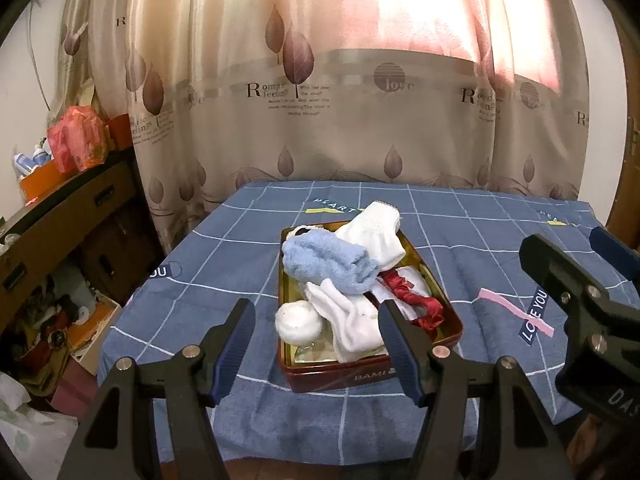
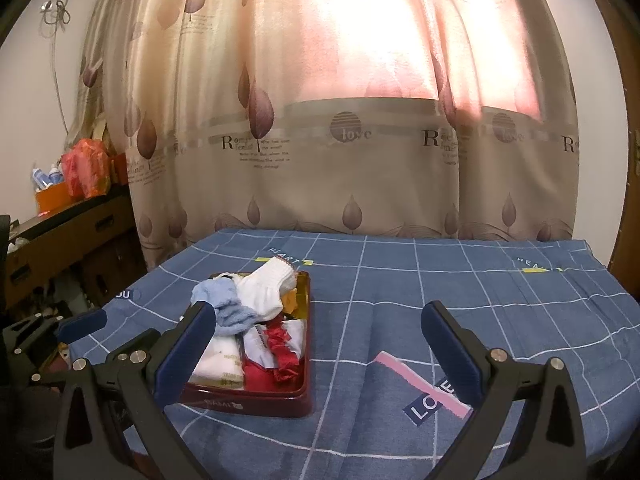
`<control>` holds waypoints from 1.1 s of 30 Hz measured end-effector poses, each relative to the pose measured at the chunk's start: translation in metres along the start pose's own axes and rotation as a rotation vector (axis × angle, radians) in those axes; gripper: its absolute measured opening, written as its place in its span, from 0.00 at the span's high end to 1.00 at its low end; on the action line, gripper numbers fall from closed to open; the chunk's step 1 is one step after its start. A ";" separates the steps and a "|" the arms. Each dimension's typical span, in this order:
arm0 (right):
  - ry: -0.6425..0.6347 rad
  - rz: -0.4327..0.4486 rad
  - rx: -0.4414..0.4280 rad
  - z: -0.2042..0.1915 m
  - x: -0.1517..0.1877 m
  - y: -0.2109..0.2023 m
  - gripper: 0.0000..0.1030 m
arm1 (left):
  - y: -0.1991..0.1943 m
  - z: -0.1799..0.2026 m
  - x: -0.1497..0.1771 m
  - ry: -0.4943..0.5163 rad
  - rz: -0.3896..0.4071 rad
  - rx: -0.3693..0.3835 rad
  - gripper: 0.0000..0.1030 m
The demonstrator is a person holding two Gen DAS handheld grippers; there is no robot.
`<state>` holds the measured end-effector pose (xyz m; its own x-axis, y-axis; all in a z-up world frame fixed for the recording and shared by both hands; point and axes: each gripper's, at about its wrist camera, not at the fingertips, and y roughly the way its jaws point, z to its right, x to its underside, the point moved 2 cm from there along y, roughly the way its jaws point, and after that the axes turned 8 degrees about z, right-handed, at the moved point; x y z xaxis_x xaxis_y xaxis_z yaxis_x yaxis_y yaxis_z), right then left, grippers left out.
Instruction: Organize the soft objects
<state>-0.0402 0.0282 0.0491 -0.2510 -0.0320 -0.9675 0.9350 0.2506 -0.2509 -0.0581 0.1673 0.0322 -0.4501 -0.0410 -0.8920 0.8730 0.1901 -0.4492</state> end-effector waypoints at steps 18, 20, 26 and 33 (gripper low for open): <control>-0.003 -0.006 -0.007 0.001 0.003 -0.001 0.01 | 0.000 0.002 0.001 -0.002 -0.039 0.035 0.32; -0.003 -0.004 -0.007 0.002 0.003 -0.001 0.01 | 0.001 0.002 0.001 -0.005 -0.049 0.040 0.28; -0.002 -0.006 -0.011 0.002 0.003 -0.001 0.01 | 0.002 -0.003 0.001 -0.031 -0.055 0.036 0.27; -0.003 -0.009 -0.008 0.001 0.003 0.000 0.01 | 0.006 -0.009 0.002 -0.054 -0.074 0.018 0.27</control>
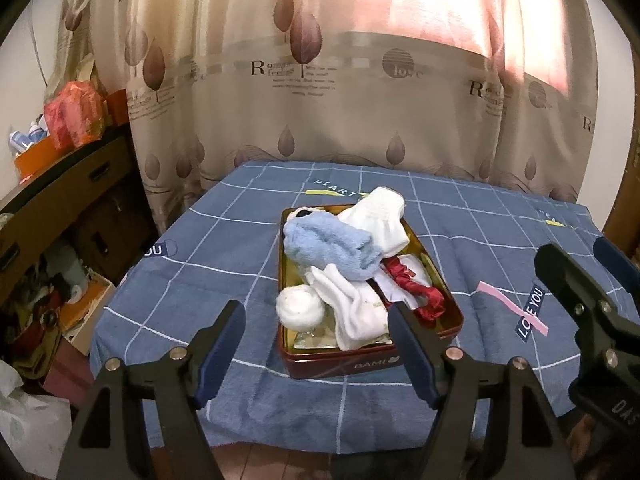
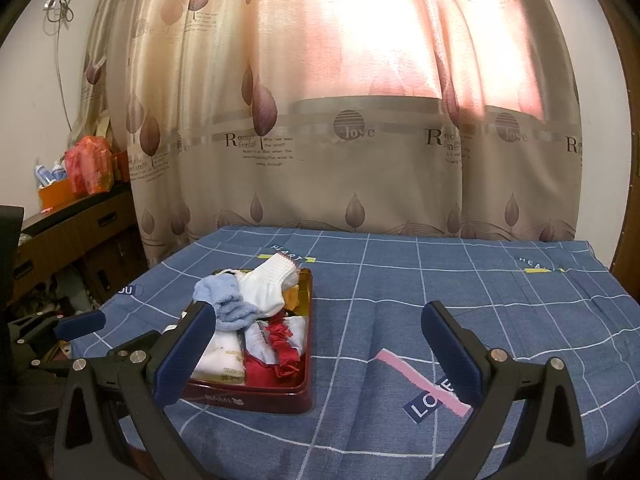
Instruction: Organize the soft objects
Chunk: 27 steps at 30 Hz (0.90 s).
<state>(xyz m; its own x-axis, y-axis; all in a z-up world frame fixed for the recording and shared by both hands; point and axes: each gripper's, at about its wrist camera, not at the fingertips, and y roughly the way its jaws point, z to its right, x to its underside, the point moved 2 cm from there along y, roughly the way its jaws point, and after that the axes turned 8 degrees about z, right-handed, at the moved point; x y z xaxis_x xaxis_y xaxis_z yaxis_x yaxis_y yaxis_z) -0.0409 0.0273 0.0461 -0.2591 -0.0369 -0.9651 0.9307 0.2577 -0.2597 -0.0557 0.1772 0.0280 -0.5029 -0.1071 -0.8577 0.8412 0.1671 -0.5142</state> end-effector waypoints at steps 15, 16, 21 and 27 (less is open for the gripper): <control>-0.010 -0.008 -0.005 -0.002 0.002 -0.001 0.01 | 0.000 -0.005 -0.001 -0.015 0.008 -0.016 0.27; -0.013 -0.009 -0.004 -0.002 0.002 -0.002 0.01 | -0.001 -0.006 -0.001 -0.019 0.008 -0.013 0.27; -0.011 -0.007 -0.005 -0.001 0.003 -0.001 0.01 | -0.002 -0.006 -0.001 -0.023 0.014 -0.003 0.27; -0.010 -0.009 -0.006 -0.001 0.003 -0.001 0.01 | -0.002 -0.002 0.000 -0.007 0.016 0.003 0.27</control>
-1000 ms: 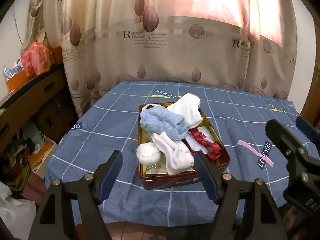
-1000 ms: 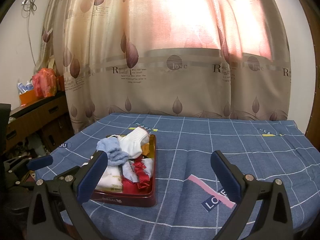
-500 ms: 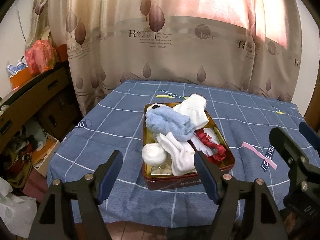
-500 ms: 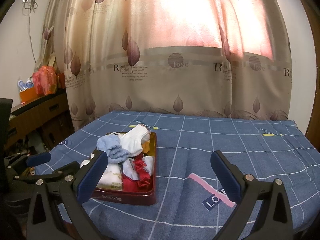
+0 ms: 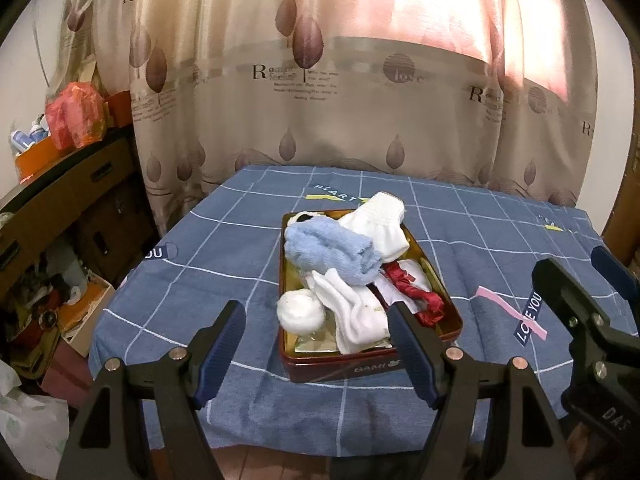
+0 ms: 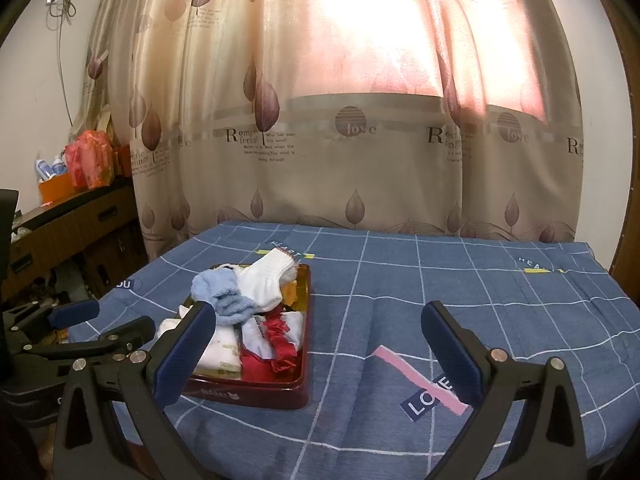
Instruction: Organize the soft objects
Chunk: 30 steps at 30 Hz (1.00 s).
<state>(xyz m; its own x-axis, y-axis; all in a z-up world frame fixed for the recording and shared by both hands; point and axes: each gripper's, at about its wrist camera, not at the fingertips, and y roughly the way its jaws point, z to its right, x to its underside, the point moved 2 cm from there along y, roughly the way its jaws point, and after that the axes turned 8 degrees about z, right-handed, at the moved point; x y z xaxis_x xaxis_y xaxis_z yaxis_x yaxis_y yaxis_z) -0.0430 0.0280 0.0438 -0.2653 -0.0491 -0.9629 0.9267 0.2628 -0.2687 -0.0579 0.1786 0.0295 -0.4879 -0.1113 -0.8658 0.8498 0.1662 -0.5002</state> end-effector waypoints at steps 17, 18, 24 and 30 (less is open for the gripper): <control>-0.008 -0.024 -0.013 0.011 0.005 0.003 0.01 | 0.011 0.002 0.009 -0.018 -0.074 0.025 0.14; -0.009 -0.024 -0.016 0.011 0.006 0.003 0.01 | 0.012 0.003 0.009 -0.013 -0.075 0.024 0.14; -0.008 -0.023 -0.016 0.013 0.006 0.002 0.01 | 0.009 0.006 0.009 0.011 -0.063 0.016 0.14; -0.009 -0.024 -0.019 0.014 0.007 0.001 0.01 | 0.006 0.009 0.008 0.032 -0.046 0.011 0.14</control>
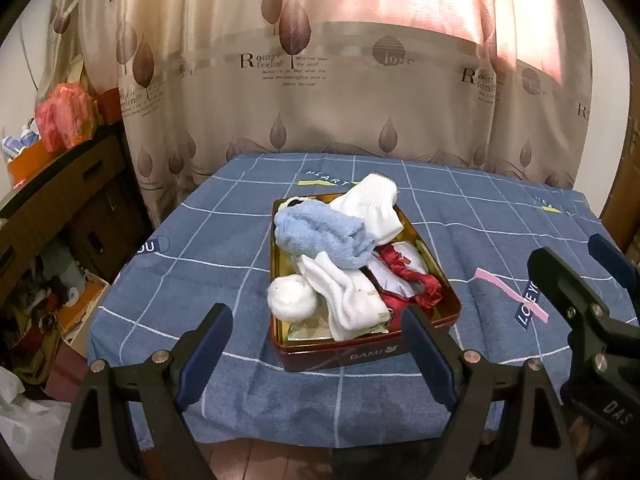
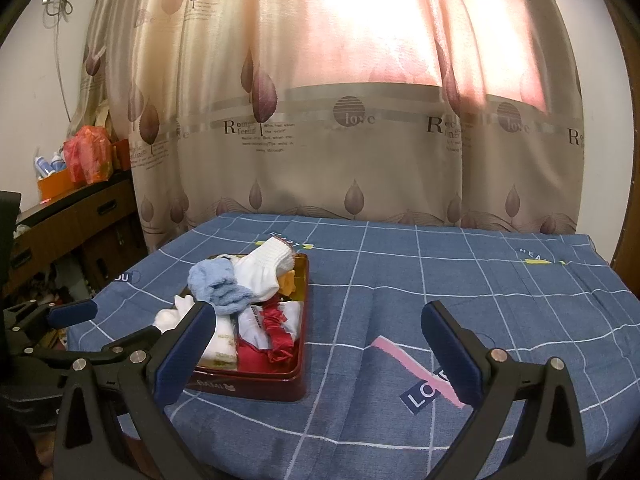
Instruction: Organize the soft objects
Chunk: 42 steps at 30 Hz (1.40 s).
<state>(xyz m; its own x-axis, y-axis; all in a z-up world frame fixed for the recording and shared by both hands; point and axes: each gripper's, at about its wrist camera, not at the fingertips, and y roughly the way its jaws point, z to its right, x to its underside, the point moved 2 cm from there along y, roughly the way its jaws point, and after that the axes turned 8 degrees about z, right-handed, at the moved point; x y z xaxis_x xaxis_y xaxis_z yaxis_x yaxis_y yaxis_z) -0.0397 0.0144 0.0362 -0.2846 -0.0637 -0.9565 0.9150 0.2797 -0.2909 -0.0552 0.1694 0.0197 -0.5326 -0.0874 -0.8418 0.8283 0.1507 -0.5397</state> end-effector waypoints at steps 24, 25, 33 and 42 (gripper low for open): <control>-0.004 0.000 0.000 -0.001 0.000 -0.001 0.01 | 0.001 0.000 0.001 -0.008 -0.007 0.005 0.14; -0.004 0.000 0.000 -0.002 0.000 0.000 0.01 | 0.001 0.000 0.001 -0.009 -0.007 0.003 0.14; -0.005 0.002 0.007 -0.001 -0.004 -0.001 0.01 | 0.000 -0.001 0.001 0.002 0.010 -0.008 0.14; -0.008 0.010 0.002 -0.003 -0.008 -0.001 0.01 | 0.000 -0.003 0.000 -0.007 0.005 -0.005 0.14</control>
<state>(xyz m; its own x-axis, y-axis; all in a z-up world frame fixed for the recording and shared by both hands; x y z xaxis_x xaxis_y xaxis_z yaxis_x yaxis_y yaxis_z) -0.0395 0.0176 0.0446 -0.2735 -0.0692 -0.9594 0.9181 0.2786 -0.2818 -0.0559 0.1725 0.0202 -0.5276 -0.0935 -0.8443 0.8298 0.1558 -0.5358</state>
